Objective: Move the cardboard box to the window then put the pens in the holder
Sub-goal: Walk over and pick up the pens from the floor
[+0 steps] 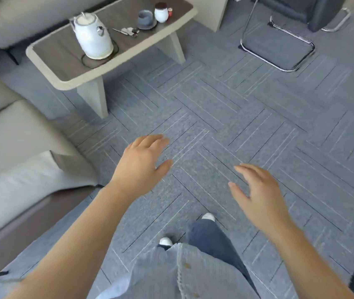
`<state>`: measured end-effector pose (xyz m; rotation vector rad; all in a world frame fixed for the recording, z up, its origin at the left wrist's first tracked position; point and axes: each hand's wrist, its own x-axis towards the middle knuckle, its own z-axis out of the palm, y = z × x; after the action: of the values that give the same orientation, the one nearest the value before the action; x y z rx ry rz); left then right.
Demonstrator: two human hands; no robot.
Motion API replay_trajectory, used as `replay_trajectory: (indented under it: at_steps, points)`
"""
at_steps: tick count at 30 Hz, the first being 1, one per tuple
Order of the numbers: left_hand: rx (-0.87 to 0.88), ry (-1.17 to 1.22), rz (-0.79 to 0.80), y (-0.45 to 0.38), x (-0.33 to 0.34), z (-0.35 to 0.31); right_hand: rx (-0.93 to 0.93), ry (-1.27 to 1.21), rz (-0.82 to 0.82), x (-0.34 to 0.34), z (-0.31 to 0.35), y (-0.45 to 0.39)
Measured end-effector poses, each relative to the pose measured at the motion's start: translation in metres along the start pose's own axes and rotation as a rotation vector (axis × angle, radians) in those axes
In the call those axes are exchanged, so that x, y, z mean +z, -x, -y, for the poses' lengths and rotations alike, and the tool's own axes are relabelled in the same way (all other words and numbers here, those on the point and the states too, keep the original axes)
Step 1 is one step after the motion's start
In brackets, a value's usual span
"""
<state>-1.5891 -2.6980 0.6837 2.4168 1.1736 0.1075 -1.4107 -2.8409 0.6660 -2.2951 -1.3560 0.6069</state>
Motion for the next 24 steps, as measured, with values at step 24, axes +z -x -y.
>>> replay_trajectory:
  at_steps: [24]
  points:
    - [-0.129,0.086,0.013,-0.484,-0.013,-0.018,-0.133,0.026,-0.016,-0.139,-0.047,-0.538]
